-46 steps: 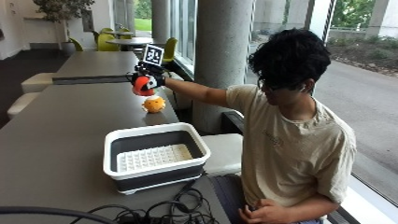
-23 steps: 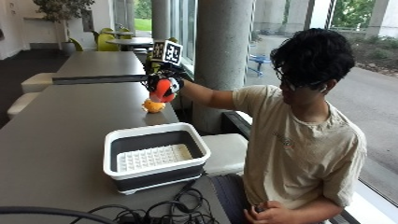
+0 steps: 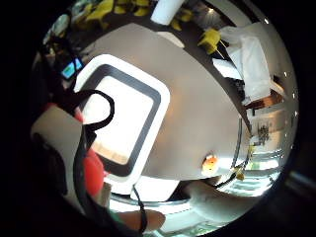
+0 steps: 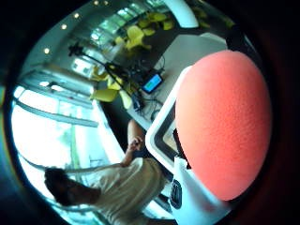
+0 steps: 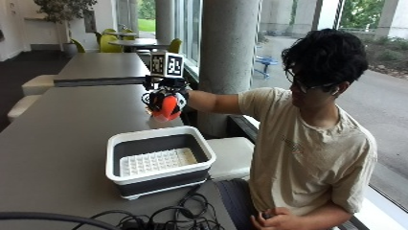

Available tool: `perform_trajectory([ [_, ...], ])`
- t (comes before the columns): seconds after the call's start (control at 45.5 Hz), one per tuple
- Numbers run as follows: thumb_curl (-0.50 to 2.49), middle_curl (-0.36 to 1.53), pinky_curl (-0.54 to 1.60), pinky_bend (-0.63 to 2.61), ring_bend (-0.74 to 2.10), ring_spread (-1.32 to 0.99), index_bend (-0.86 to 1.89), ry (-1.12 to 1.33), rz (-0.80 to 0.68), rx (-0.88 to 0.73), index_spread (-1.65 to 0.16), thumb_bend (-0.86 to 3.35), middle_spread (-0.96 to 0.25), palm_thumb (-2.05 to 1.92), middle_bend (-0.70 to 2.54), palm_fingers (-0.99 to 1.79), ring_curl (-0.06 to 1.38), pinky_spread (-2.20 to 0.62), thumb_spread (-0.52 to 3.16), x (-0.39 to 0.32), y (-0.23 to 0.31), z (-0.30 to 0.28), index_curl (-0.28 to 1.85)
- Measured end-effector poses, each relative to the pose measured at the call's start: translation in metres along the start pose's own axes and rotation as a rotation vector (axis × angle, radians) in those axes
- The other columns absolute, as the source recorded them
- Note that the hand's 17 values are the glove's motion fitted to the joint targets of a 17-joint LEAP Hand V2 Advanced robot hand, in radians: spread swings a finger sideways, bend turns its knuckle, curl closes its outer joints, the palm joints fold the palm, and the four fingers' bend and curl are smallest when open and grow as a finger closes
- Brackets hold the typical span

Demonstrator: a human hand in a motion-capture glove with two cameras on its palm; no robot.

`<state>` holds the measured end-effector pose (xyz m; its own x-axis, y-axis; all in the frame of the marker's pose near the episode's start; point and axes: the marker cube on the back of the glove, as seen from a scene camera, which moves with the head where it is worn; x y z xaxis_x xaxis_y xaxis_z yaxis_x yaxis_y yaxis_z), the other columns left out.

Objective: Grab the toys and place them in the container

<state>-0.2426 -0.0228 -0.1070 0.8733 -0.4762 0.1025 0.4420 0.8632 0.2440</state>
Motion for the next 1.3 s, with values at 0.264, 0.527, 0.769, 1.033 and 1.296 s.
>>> perform_trajectory([
  [0.264,1.06,0.95,0.51,1.28,1.12,-0.49,0.59,0.031,-0.025,-0.073,-0.43,-0.01,-0.47,0.55,0.63,0.75,0.73,-0.40,0.51,-0.011,-0.011,0.020,0.74],
  [0.527,1.06,0.96,0.50,1.32,1.12,-0.44,0.39,0.080,-0.040,-0.201,-0.43,-0.02,-0.45,0.50,0.49,0.55,0.72,-0.38,0.62,-0.009,-0.003,0.022,0.82],
  [0.769,0.77,0.73,0.48,1.43,0.42,-0.16,0.05,0.069,-0.068,-0.365,-0.35,-0.06,-0.17,0.08,0.08,-0.46,0.52,-0.12,1.07,0.002,0.010,0.024,0.59],
  [1.033,0.58,0.51,0.41,1.30,0.21,-0.03,0.08,0.100,-0.071,-0.312,-0.30,-0.02,-0.03,0.00,0.06,-0.35,0.41,-0.01,1.22,0.010,0.017,0.019,0.42],
  [1.296,0.47,0.37,0.37,1.21,0.17,0.00,0.10,0.122,-0.083,-0.327,-0.29,-0.02,-0.01,0.01,0.08,-0.29,0.38,0.01,1.27,0.008,0.017,0.026,0.33],
])
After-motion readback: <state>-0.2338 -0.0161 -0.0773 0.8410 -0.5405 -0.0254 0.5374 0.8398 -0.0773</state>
